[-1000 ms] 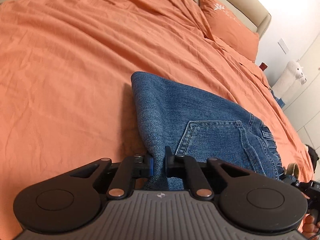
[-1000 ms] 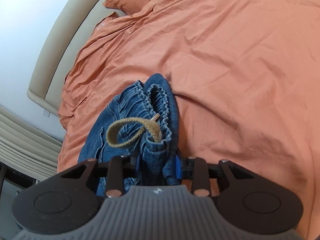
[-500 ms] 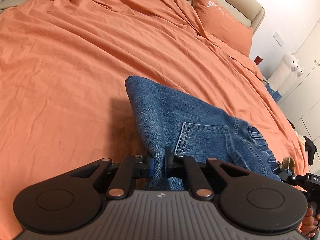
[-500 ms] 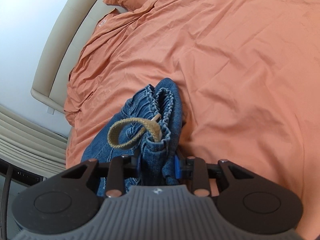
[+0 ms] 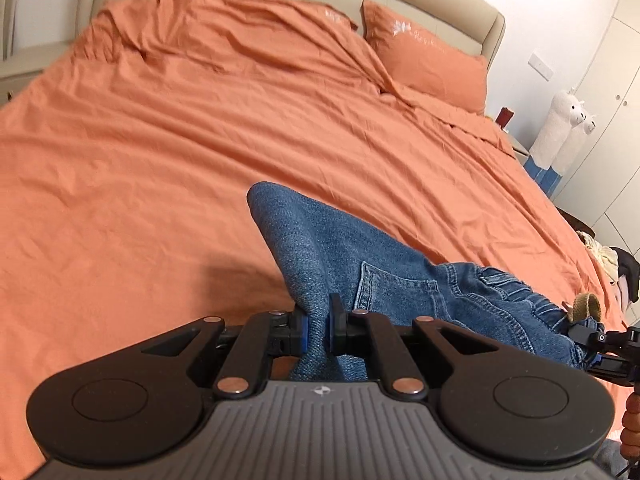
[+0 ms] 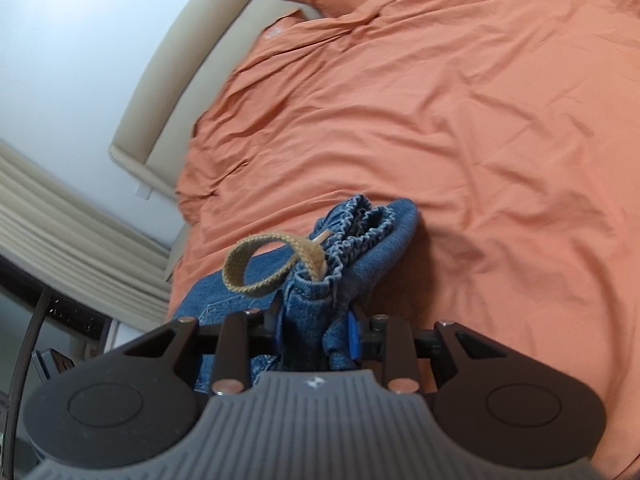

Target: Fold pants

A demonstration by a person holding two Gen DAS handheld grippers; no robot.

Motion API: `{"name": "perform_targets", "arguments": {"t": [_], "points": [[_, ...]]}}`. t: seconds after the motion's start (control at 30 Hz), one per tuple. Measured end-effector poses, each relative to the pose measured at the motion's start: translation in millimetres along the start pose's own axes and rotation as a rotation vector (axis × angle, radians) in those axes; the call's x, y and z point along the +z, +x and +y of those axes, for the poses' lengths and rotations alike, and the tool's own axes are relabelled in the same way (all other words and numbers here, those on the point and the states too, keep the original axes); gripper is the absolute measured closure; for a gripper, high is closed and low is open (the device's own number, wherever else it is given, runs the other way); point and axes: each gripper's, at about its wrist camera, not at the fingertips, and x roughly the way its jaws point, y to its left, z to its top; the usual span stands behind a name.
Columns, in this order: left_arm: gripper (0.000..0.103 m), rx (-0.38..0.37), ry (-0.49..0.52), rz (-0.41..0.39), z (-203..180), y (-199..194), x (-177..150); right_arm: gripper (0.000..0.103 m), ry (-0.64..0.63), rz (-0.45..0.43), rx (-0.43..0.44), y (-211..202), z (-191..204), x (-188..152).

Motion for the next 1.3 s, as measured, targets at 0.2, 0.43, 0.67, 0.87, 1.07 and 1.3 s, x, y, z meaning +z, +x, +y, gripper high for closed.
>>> {"name": "perform_targets", "arguments": {"t": [0.2,0.43,0.67,0.87,1.07,1.3], "points": [[0.094,0.04,0.011,-0.048,27.0,-52.0,14.6,0.078,-0.057,0.01,0.065,7.2,52.6,-13.0],[0.094,0.103,0.002,-0.077,76.9,-99.2,30.7,0.078,-0.138,0.049,0.129,41.6,121.8,-29.0],[0.094,0.165,-0.045,-0.083,140.3,-105.4,43.6,0.078,-0.191,0.093,0.175,108.8,171.8,-47.2],[0.094,0.187,-0.065,-0.055,187.3,-69.9,44.5,0.079,-0.246,0.117,0.138,169.7,188.5,-57.0],[0.094,0.17,-0.098,-0.026,224.9,-18.6,21.1,0.079,-0.31,0.131,0.063,217.8,169.5,-71.9],[0.094,0.182,-0.079,0.012,252.1,6.4,-10.4,0.078,-0.352,0.188,0.009,239.3,136.5,-102.7]]}}
